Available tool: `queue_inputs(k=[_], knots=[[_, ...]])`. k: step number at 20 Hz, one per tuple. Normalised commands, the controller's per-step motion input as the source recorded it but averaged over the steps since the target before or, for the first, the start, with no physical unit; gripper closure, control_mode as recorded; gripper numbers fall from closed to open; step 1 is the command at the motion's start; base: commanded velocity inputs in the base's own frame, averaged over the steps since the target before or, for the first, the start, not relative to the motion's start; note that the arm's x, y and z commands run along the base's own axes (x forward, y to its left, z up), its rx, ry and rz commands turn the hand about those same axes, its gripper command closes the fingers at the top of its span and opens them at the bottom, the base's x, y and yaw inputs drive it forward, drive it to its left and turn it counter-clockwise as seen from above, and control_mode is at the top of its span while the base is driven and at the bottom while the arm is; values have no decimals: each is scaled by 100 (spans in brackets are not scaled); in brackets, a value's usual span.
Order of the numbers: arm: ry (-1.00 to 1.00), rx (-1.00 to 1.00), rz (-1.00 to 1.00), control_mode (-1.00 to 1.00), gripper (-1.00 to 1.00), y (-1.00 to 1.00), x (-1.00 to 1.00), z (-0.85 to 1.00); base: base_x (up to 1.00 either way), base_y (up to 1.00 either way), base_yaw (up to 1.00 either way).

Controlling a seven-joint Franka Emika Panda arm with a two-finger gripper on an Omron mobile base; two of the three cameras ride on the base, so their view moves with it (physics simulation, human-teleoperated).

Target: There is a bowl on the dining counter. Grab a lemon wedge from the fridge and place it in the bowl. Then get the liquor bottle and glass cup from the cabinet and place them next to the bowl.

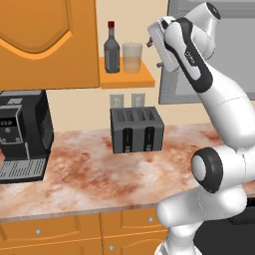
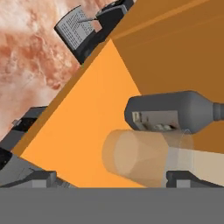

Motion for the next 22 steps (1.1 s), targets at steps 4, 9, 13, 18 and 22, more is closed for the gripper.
queue_inputs(k=[4,9,13,18,22], knots=[[0,-2,0,-100,-100,7,40,3,0,0,0],[0,-1,0,-100,-100,9,43,0,0,0,0],[0,-1,0,-100,-100,9,41,0,0,0,0],[0,-1,0,-100,-100,9,40,0,0,0,0],[0,-1,0,-100,-100,11,38,0,0,0,0]])
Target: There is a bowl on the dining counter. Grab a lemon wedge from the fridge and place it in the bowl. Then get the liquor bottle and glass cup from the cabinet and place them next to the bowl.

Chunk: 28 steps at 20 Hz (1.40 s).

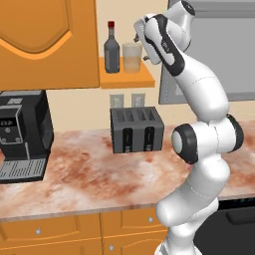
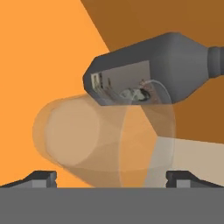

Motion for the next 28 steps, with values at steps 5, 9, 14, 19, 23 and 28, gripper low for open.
queue_inputs(k=[5,9,14,19,23,28], knots=[[0,-2,0,-100,-100,9,32,0,0,0,0],[0,-2,0,-100,-100,8,30,0,0,0,0],[0,-2,0,-100,-100,9,24,0,0,0,0],[0,-3,0,-100,-100,9,3,-4,0,0,0],[0,-4,2,-100,-100,4,0,-11,0,0,0],[0,-4,2,-100,-100,2,0,-14,0,0,0]])
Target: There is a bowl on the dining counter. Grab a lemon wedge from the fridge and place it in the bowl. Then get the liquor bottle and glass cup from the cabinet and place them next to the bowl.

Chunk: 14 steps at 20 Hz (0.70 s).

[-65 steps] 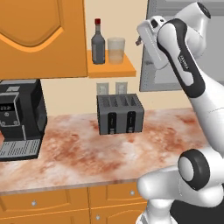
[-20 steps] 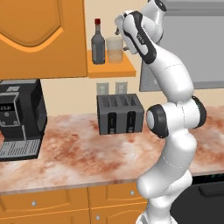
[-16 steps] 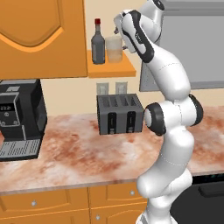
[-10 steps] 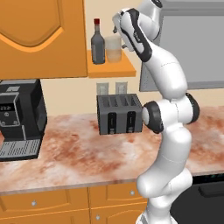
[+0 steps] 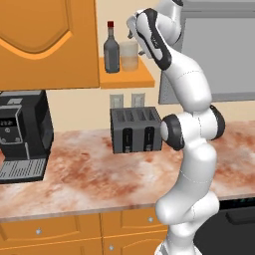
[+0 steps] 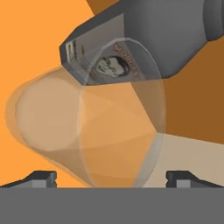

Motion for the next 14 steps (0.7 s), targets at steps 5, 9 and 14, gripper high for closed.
queue_inputs(k=[5,9,14], knots=[[0,-4,3,-100,-100,4,0,-17,0,0,0],[0,-4,4,-100,-100,5,0,-21,0,0,0],[0,-4,4,-100,-100,5,0,-23,0,0,0]])
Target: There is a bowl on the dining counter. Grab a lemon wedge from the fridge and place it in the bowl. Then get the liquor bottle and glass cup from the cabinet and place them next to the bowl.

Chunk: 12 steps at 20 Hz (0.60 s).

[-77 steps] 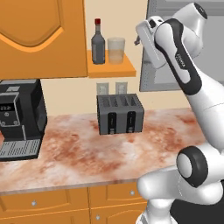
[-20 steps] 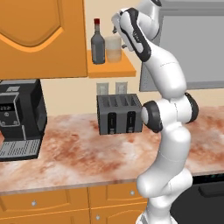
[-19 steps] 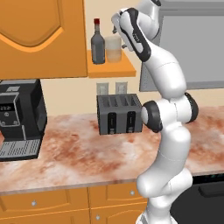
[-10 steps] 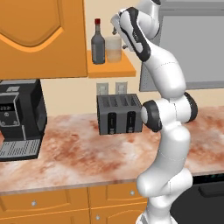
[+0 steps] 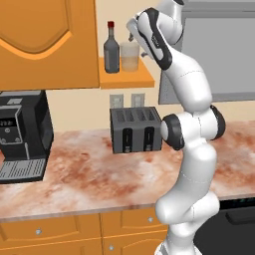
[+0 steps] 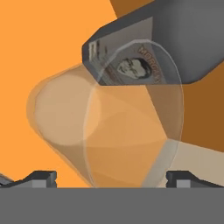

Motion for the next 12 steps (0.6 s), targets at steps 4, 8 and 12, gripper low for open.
queue_inputs(k=[4,8,12], knots=[[0,-4,6,-100,-100,6,0,-27,0,0,0],[1,-4,8,-100,-100,9,3,-31,0,0,0],[2,-5,9,-100,-100,11,5,-34,0,0,0]])
